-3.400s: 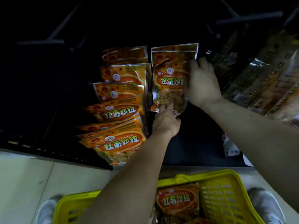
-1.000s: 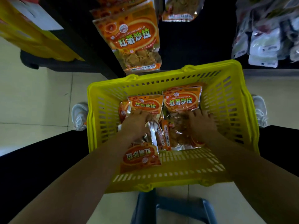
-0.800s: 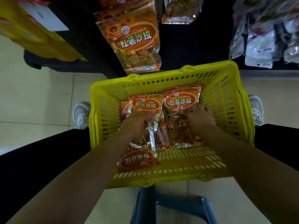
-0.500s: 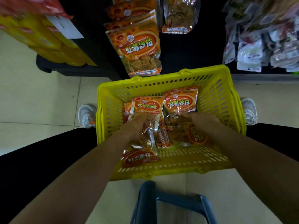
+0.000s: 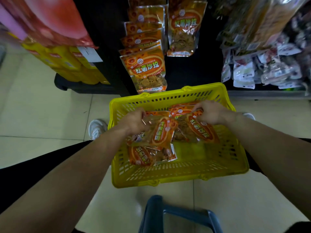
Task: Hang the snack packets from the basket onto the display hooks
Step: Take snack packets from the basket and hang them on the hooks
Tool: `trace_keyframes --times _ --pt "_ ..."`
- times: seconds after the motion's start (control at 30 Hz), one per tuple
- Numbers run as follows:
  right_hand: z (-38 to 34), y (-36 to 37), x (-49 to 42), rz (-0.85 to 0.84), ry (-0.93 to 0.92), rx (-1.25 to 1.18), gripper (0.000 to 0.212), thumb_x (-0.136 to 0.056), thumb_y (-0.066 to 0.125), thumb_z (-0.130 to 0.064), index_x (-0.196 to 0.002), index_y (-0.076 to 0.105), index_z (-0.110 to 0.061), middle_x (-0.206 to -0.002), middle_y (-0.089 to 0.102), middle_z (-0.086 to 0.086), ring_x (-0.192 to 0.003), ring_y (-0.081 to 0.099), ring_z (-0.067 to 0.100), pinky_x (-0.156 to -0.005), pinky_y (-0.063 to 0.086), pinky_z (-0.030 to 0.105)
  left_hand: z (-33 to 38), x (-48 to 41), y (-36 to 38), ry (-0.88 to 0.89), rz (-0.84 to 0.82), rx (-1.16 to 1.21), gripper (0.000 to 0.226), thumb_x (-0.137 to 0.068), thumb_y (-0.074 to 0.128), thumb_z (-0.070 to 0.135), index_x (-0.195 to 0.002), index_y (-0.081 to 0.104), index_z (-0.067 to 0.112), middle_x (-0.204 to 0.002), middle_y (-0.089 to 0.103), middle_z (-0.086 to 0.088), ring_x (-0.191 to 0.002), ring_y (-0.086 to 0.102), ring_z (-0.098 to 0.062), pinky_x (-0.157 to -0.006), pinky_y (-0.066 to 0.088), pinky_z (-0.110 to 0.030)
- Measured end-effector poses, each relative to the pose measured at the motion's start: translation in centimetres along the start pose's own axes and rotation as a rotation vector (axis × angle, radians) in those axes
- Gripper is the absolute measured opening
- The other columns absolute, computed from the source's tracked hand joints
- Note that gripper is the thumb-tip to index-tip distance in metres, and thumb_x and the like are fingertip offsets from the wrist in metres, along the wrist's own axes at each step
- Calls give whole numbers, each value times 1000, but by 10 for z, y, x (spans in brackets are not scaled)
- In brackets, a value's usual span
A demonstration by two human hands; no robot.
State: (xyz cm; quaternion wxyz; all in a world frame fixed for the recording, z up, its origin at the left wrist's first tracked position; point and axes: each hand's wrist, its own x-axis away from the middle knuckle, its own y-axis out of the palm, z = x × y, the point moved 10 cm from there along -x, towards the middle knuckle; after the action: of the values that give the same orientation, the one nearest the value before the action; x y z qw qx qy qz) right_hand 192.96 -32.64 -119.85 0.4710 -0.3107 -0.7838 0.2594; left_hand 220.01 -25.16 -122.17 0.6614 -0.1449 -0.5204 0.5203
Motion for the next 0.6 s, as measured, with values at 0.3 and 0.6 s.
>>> trace_keyframes --times 0.3,0.6 --pt "15 12 9 69 26 -86 29 -92 62 -17 -119 66 -27 -90 67 -1 -65 54 3 -51 40 18 -5 39 40 26 -111 -172 26 -77 77 27 -89 54 31 -93 68 5 -87 65 -17 -73 53 -32" --pt "10 18 -2 160 36 -240 26 -97 59 -30 -120 66 -20 -119 68 5 -102 62 24 -84 42 27 24 14 74 -6 -211 -68 71 -75 68 71 -126 51 25 -125 63 -2 -110 61 -24 -94 50 -40"
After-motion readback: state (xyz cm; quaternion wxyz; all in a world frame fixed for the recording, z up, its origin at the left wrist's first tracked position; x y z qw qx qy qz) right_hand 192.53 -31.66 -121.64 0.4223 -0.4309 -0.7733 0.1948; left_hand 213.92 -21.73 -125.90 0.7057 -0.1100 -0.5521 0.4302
